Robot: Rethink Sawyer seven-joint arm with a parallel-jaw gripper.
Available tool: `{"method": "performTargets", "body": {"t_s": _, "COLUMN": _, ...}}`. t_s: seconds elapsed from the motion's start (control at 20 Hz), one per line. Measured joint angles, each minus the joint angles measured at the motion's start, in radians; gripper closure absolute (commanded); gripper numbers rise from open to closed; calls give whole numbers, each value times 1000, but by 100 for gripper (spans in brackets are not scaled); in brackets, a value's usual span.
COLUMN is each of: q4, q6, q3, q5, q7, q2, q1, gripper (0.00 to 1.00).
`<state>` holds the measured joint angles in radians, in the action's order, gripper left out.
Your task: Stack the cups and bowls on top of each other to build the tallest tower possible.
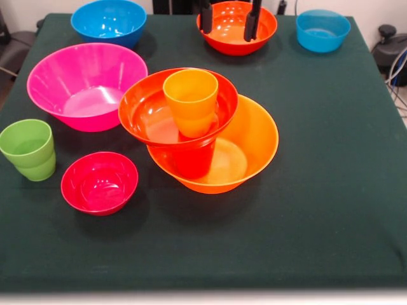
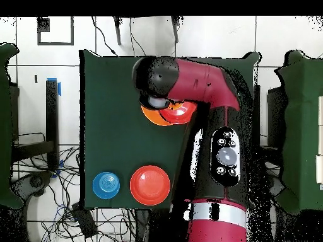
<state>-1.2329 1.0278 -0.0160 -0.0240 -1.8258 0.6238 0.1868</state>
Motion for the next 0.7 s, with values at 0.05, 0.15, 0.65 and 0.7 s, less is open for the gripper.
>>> {"method": "performTargets", "body": {"t_s": 0.05, "q4": -6, "q6": 0, "q3": -3, "q5": 0, "q7": 0, "q2": 0, "q1": -6, "gripper": 0}}
{"method": "performTargets", "body": {"t_s": 0.15, "q4": -19, "q6": 0, "q3": -8, "q5": 0, "q7": 0, "q2": 1, "q1": -15, "gripper": 0}}
{"method": "performTargets", "body": {"t_s": 0.65, "q4": -99, "q6": -10, "q3": -48, "q5": 8, "q7": 0, "q2": 21, "q1": -56, "gripper": 0}}
{"method": "performTargets", "body": {"t_s": 0.7, "q4": -106, "q6": -17, "q3": -51, "q5": 10, "q7": 0, "q2": 23, "q1": -61, "gripper": 0}}
